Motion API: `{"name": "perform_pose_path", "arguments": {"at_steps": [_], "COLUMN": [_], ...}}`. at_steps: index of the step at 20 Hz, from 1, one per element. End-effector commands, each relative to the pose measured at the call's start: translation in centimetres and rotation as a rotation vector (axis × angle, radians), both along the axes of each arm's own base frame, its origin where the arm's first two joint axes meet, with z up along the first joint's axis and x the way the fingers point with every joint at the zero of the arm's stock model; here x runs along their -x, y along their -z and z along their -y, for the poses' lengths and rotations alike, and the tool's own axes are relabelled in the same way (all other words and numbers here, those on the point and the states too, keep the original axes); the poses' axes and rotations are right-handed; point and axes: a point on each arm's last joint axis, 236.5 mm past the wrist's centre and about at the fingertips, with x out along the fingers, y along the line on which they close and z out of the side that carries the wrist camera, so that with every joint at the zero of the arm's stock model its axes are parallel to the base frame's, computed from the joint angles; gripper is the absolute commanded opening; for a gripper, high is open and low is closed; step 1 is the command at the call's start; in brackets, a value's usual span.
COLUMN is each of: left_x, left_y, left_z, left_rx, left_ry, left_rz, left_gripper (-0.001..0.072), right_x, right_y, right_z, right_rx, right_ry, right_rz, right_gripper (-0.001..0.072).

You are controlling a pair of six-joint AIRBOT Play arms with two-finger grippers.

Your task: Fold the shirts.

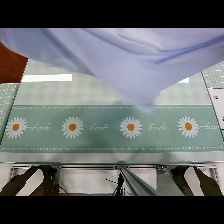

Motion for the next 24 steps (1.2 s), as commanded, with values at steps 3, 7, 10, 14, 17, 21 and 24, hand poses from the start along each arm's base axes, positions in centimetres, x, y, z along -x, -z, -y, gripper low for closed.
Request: {"name": "perform_pose_path", "arguments": {"at_steps": [3,7,10,14,17,21,24], "left_x": [7.6,10.3,10.1,7.5,4.0,-3.6,-9.7], "left_y": [-5.9,-5.2,-2.4,5.2,10.3,17.9,24.0], "left_z": [1.5,-1.0,-6.1,-7.7,-4.4,-2.6,-1.6], "left_rx": [-0.071,-0.235,-0.381,-0.438,-0.355,-0.305,-0.265], "left_ry": [-0.063,-0.281,-0.506,-0.438,-0.193,-0.061,-0.036], "left_rz": [0.199,0.233,0.133,-0.164,-0.299,-0.461,-0.580], "left_gripper": [0.0020,0.0019,0.0020,0.0020,0.0020,0.0020,0.0021], "right_x": [6.2,10.3,12.1,12.4,9.0,0.0,-7.5], "right_y": [-8.6,-7.3,-3.6,3.5,8.2,15.2,21.5], "right_z": [-3.9,-4.0,-2.3,-1.5,-3.6,-6.0,-7.2], "right_rx": [0.089,0.181,0.232,0.284,0.296,0.301,0.217], "right_ry": [0.027,0.127,0.198,0.078,-0.127,-0.305,-0.367], "right_rz": [0.145,0.041,-0.127,-0.464,-0.650,-0.806,-0.850], "right_gripper": [0.0019,0.0019,0.0018,0.0018,0.0018,0.0018,0.0019]}}
